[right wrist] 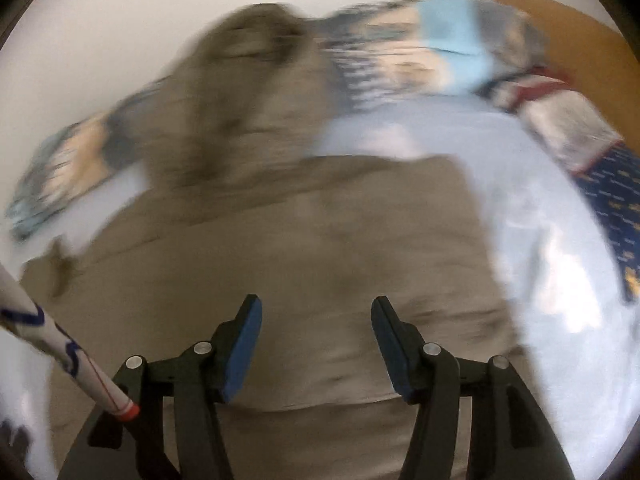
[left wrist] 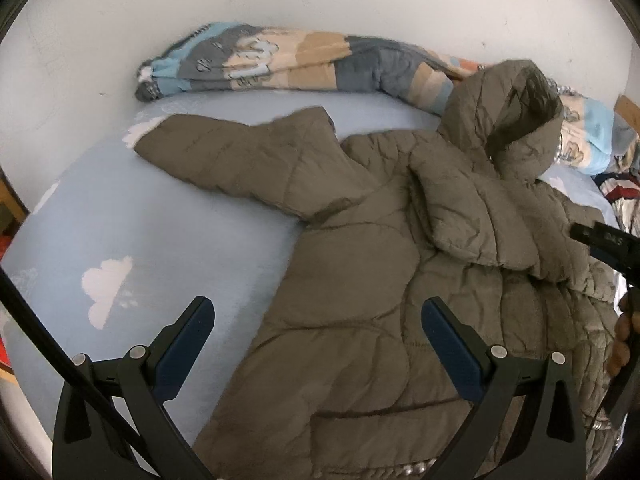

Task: Fold large clothes
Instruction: 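Fold the held sleeve across the jacket back and open the right tool, then move the left tool to the other sleeve cuff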

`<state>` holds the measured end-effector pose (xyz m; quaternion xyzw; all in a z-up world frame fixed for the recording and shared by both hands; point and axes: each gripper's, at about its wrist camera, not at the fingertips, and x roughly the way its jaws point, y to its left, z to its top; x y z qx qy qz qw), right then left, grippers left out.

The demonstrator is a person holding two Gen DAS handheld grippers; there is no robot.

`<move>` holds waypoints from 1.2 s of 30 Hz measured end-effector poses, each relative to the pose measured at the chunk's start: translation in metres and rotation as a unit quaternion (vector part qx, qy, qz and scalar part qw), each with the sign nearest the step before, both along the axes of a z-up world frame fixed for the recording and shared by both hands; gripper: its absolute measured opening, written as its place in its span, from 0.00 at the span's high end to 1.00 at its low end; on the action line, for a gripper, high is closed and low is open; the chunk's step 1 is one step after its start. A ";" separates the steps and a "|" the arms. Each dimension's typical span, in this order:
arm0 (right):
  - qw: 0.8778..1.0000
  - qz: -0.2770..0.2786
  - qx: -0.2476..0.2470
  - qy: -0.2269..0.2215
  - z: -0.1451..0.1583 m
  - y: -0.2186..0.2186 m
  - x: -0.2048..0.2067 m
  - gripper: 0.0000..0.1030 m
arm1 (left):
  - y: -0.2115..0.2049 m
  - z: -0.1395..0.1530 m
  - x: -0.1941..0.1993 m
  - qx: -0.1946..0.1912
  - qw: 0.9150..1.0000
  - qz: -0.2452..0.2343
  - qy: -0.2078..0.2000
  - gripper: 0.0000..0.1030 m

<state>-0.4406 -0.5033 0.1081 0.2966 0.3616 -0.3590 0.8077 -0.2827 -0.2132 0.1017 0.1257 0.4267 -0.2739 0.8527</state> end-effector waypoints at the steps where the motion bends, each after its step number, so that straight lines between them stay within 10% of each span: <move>1: 1.000 0.021 0.005 -0.004 0.001 0.011 0.013 0.41 | -0.003 -0.003 0.000 0.004 1.000 -0.003 0.005 0.00; 11: 0.992 0.093 0.010 0.086 -0.032 0.037 0.062 0.38 | -0.028 -0.054 0.000 0.087 0.992 -0.042 0.086 0.00; 23: 0.998 0.043 0.052 0.008 0.022 0.129 -0.066 0.28 | 0.001 0.006 0.018 -0.001 0.999 -0.037 0.035 0.00; 36: 0.996 0.080 0.030 -0.007 0.007 0.146 -0.076 0.28 | 0.101 -0.004 0.190 -0.087 0.984 0.110 0.110 0.00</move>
